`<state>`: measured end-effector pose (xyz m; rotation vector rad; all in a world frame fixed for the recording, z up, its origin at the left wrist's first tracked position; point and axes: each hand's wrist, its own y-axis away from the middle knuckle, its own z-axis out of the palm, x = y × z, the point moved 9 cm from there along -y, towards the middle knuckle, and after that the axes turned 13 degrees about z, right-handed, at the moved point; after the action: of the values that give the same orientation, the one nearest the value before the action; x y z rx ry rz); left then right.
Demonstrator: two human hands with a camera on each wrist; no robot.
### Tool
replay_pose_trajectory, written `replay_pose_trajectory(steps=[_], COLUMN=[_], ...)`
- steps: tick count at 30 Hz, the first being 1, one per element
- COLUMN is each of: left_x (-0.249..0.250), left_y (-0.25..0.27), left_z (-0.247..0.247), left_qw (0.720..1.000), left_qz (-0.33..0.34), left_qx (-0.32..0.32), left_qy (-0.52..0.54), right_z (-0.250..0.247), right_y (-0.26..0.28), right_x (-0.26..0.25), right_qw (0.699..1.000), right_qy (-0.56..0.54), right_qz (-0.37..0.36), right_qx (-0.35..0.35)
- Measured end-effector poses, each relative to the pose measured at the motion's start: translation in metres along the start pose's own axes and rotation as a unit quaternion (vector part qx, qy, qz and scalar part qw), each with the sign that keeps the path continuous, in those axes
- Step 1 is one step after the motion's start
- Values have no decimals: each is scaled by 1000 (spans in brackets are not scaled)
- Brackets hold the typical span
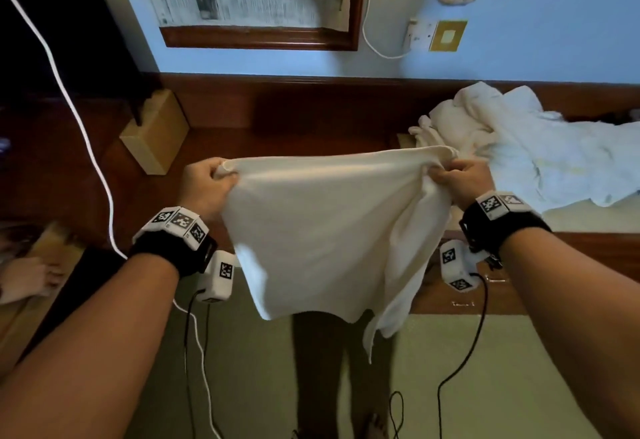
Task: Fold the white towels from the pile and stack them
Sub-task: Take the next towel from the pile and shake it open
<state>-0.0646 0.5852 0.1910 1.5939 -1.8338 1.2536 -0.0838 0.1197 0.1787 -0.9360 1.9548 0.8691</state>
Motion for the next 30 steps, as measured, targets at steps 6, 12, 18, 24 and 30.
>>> replay_pose_trajectory(steps=[6, 12, 18, 24, 30], left_x=[-33, -72, -126, -194, -179], left_y=[17, 40, 78, 90, 72], left_z=[-22, -19, -47, -96, -98], left_qw=[992, 988, 952, 922, 921], left_qz=[-46, -100, -247, -346, -312], left_qx=[121, 110, 100, 123, 231], left_qy=[15, -50, -147, -125, 21], right_z=[8, 19, -16, -40, -28], right_y=[6, 1, -3, -3, 5], right_x=[30, 96, 147, 142, 99], right_qw=[999, 988, 964, 968, 974], right_qy=[-5, 142, 241, 176, 26], right_qz=[20, 53, 96, 103, 88], right_qx=[-32, -34, 59, 145, 207])
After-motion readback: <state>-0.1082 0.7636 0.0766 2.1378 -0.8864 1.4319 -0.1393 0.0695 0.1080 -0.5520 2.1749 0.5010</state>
